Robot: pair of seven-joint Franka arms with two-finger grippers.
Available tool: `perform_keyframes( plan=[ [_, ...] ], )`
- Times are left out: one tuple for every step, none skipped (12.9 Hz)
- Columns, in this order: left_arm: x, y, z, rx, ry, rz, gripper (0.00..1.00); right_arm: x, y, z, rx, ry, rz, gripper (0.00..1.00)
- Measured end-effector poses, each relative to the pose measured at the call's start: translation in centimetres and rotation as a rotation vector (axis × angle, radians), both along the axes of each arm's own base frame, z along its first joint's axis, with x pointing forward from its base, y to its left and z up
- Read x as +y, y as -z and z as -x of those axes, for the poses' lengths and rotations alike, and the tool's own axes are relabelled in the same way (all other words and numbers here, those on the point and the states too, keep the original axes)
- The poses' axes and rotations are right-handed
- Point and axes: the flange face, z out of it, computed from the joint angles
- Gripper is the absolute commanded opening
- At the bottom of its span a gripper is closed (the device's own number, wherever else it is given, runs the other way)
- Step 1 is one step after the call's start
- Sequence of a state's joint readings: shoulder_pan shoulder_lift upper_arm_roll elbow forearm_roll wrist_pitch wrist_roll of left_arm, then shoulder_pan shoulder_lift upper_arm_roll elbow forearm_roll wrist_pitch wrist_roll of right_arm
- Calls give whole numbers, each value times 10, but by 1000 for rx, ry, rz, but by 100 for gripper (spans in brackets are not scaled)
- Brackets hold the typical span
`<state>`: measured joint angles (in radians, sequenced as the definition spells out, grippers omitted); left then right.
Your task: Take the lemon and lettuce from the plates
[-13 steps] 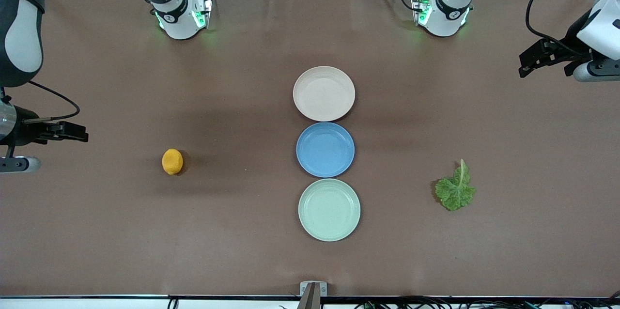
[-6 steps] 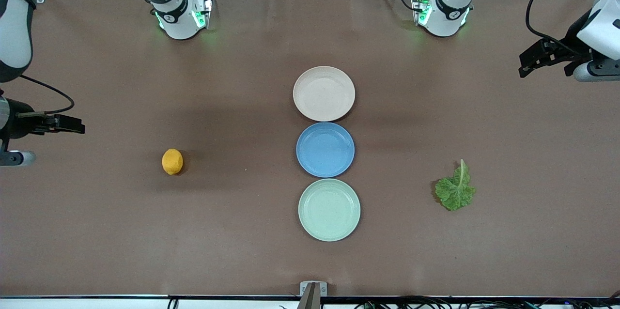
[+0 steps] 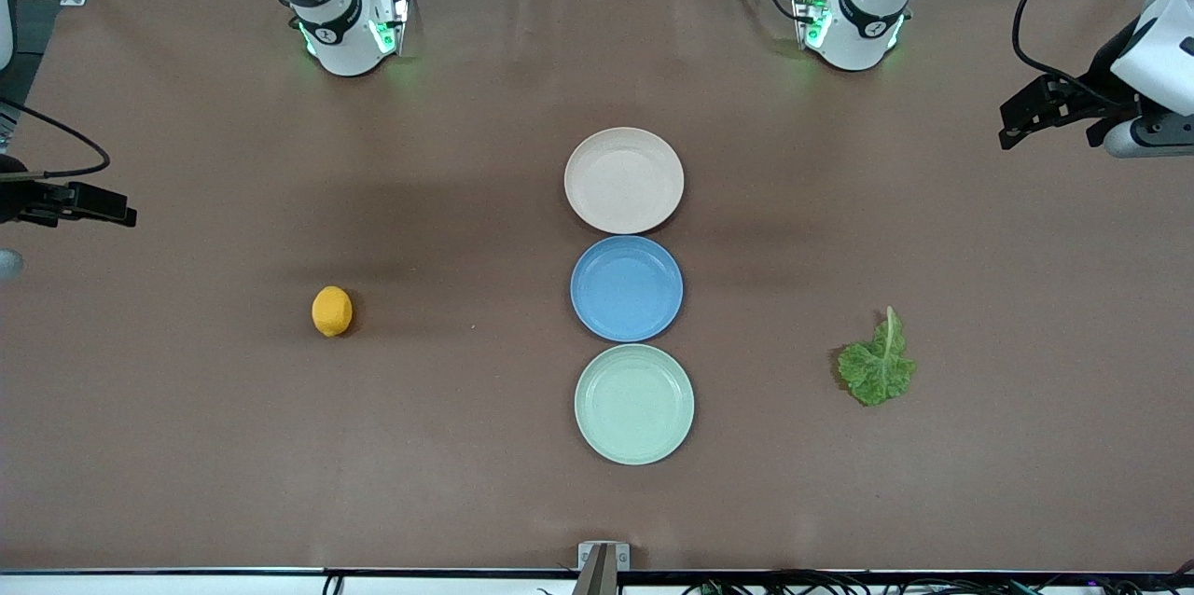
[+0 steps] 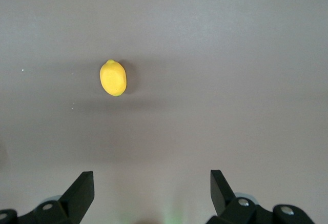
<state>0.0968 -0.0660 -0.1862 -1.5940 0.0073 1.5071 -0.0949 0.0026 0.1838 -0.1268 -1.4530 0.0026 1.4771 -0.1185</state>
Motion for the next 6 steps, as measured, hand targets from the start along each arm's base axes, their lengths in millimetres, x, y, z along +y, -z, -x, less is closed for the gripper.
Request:
perform_keyframes(
  plan=[
    [0,0,0,0,0,0,100,1,0,4,-2,-2,-3,100],
    [0,0,0,0,0,0,100,3,0,7,-3,-4,-6,100],
    [0,0,0,1,0,0,100,6,-2,10,-6,-1,-8,100],
    [0,1,0,1,0,0,100,10,-4,14,-8,5,-9,100],
    [0,1,0,2,0,0,100,13,-8,19,-13,8,-10,100],
    [0,1,0,2,0,0,100,16,-12,24,-17,7,-11,100]
  ],
)
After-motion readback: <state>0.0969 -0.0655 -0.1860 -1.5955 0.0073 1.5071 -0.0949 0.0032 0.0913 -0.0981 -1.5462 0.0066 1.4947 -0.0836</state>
